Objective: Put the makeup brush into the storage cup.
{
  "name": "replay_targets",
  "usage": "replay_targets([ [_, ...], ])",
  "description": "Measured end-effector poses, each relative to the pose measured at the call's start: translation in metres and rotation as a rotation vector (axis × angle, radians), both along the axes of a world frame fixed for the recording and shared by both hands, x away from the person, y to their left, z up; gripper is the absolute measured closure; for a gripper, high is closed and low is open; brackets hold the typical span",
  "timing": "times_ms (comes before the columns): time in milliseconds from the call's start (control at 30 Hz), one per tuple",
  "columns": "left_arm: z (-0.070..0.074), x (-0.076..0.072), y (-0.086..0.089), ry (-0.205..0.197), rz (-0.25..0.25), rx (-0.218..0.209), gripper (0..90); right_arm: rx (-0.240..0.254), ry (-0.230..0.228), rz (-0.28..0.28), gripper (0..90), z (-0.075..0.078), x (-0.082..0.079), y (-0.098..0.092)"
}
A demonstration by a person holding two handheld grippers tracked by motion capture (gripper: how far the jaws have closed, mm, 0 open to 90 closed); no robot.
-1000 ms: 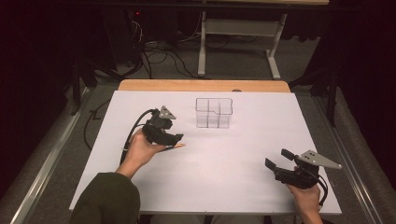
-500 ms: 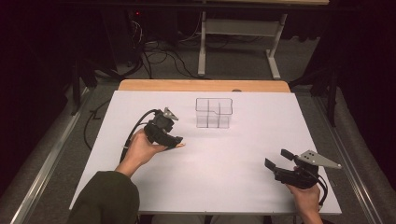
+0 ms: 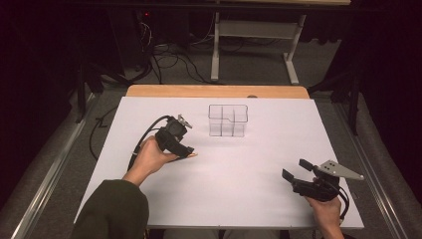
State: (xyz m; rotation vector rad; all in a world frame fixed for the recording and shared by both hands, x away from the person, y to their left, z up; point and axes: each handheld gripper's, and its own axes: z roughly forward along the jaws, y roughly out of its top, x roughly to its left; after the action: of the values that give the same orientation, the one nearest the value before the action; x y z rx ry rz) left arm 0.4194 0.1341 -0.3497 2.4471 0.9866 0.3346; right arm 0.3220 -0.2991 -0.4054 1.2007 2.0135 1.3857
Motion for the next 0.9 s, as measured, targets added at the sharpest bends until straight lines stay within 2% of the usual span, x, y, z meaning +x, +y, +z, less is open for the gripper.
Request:
replay_targets([
  [267,-0.002,0.001,0.001,0.010,0.005,0.021,38.6,-0.001,0.001,0.002,21.5,0.000,0.000,0.000],
  [733,-0.012,0.007,0.003,0.066,0.013,0.075,38.3,-0.003,0.002,0.000,21.6,0.000,0.000,0.001],
  [900,-0.016,0.008,0.001,0.089,0.009,0.110,38.3,-0.004,0.004,-0.001,21.6,0.000,0.000,0.001],
])
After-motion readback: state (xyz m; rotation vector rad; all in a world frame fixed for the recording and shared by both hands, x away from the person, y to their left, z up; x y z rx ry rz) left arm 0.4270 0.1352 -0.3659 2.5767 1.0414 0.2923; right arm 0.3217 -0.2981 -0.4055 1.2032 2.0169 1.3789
